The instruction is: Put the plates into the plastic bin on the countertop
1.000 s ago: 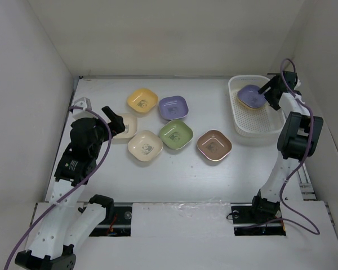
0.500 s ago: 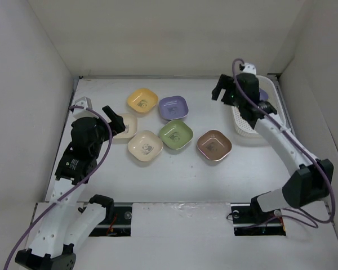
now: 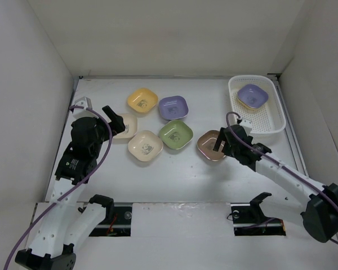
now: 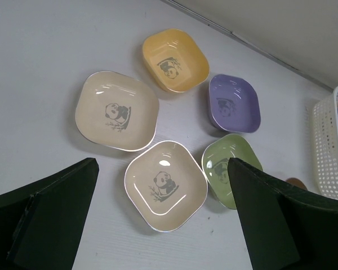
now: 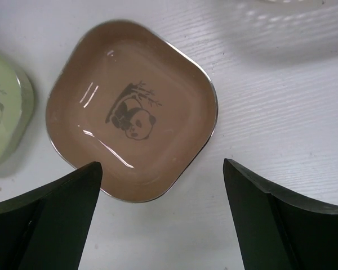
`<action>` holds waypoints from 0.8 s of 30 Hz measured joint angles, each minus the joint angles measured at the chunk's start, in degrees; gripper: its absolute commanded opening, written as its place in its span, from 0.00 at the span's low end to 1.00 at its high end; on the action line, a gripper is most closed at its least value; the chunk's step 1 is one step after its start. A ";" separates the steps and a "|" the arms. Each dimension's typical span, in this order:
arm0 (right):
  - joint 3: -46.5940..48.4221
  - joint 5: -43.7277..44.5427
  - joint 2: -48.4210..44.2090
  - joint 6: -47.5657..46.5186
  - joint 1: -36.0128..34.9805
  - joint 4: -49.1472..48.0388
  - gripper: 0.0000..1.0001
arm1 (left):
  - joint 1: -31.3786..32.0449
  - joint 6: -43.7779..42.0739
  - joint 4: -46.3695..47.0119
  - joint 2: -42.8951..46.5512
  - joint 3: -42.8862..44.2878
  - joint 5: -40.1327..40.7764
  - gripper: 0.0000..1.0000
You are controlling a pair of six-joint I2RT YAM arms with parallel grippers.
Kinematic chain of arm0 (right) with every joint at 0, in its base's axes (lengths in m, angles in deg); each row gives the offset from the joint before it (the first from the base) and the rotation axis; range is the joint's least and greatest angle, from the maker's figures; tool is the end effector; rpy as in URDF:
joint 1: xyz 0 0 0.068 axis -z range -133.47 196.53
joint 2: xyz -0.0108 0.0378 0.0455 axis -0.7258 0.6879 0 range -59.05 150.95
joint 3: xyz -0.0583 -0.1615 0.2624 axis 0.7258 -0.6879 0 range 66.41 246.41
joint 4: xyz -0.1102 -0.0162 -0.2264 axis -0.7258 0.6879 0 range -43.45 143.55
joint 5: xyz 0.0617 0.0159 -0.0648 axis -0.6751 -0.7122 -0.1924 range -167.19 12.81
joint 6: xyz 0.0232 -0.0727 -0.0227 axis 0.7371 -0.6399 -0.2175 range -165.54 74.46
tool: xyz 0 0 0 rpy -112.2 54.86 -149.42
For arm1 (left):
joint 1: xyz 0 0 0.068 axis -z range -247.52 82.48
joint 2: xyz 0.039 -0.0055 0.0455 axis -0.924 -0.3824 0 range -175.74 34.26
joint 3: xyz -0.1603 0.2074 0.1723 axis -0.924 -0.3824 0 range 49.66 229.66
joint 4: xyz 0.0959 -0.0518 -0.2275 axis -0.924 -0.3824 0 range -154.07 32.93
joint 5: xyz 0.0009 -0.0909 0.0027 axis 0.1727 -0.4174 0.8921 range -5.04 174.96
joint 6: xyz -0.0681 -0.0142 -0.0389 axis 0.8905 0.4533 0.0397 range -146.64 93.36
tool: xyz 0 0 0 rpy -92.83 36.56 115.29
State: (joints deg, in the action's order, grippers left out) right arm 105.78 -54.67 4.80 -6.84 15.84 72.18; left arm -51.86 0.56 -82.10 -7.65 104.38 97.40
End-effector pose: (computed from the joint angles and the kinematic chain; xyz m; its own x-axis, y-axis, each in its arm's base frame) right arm 0.1959 0.0858 0.2400 -0.6776 0.2694 -0.6843 0.2095 0.9626 0.1716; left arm 0.1447 -0.0252 0.3987 -0.2092 -0.4049 -0.8901 -0.0390 0.9130 -0.4062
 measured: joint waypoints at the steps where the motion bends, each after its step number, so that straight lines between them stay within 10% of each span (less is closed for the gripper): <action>1: 0.00 0.44 -0.76 0.81 0.04 0.04 0.94 | 0.00 -0.02 0.00 0.00 0.00 0.00 1.00; 12: -1.92 -2.78 6.14 0.72 9.79 -1.11 0.83 | 0.00 -0.02 0.00 0.09 0.00 -0.09 1.00; 17: -3.41 -6.58 6.75 -1.27 15.41 -2.86 0.40 | 0.00 -0.02 0.00 0.09 0.00 -0.48 1.00; 22: -3.41 -8.74 9.42 -2.51 17.51 -3.89 0.38 | 0.00 0.00 0.00 0.15 0.00 -0.50 1.00; 24: -3.19 -9.46 11.69 -3.13 17.62 -3.78 0.13 | 0.00 0.00 -0.02 0.48 -0.02 -0.50 1.00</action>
State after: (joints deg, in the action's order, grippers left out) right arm 102.59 -64.13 16.50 -9.97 33.45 68.40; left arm -51.86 0.56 -82.13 -7.17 104.36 96.90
